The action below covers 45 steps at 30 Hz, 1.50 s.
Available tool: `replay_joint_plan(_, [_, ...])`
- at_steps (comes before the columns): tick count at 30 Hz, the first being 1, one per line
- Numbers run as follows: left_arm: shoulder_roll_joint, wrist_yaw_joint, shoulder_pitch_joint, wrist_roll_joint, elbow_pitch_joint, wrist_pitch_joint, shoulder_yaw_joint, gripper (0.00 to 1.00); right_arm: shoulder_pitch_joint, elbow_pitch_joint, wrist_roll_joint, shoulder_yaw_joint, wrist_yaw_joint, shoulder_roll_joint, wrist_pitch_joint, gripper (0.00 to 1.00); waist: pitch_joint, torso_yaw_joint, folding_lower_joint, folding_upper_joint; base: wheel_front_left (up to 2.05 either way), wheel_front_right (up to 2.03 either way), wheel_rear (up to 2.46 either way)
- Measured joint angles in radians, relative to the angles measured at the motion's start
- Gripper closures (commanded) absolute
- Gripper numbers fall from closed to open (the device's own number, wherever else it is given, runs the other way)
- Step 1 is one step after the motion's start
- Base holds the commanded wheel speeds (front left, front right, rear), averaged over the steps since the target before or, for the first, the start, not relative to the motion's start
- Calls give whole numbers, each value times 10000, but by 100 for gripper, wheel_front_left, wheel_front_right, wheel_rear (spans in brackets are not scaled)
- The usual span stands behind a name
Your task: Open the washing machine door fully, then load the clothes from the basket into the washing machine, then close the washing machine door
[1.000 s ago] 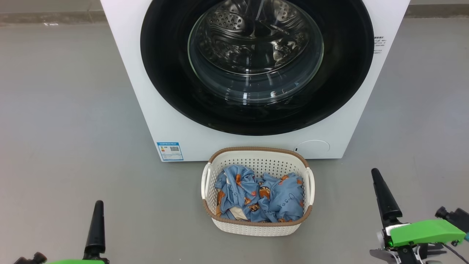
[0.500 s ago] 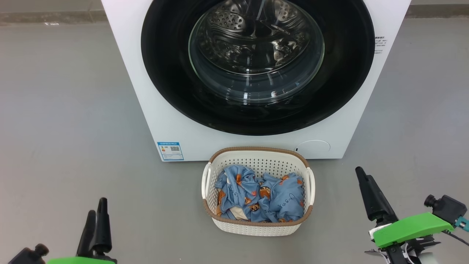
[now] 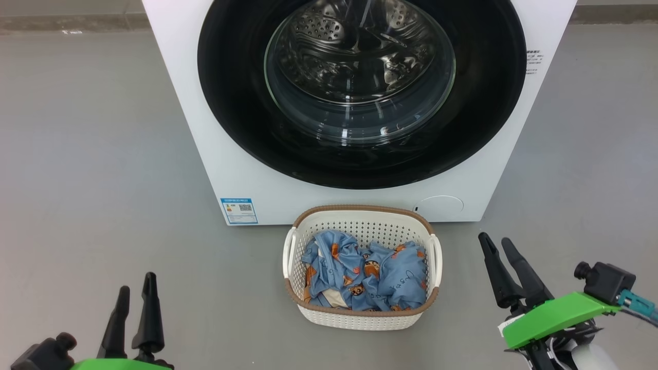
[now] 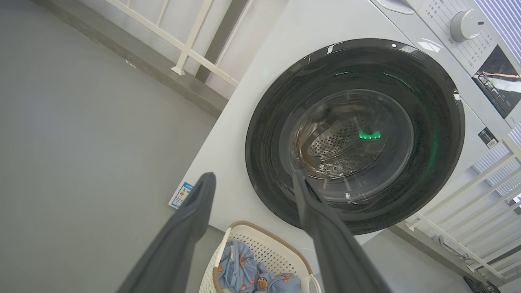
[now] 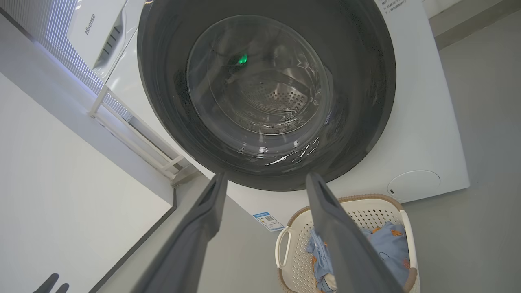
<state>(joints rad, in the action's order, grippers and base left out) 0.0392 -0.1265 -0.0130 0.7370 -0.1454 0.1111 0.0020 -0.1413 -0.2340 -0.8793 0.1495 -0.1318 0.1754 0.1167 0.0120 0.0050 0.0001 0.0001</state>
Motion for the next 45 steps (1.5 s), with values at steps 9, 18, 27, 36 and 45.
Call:
replay_joint_plan(9, [2, 0, 0, -1133, 151, 244, -33, 0, -128, 4, 917, 286, 0, 153, 267, 0, 33, 12, 0, 0, 0, 0, 0])
replay_joint_plan(18, [0, 0, 1, -1952, 215, 508, -63, 0, -283, 2, 1871, 506, 0, 303, 529, 0, 26, 13, -1, 0, 0, 0, 0])
replay_joint_plan(27, [0, -2, 5, -2961, 307, 807, -82, 0, -520, -27, 2771, 708, 0, 458, 792, 0, 21, 11, 0, 0, 0, 0, 0])
replay_joint_plan(36, [2, -8, 7, -3942, 382, 1051, -125, 0, -553, -79, 3603, 949, 0, 516, 980, 0, -14, 4, 0, 0, 0, 0, 0])
replay_joint_plan(45, [65, -10, 32, -4920, 552, 1294, -267, 0, -732, -84, 4525, 1133, 0, 713, 1233, 0, -33, -8, 0, 0, 0, 0, 0])
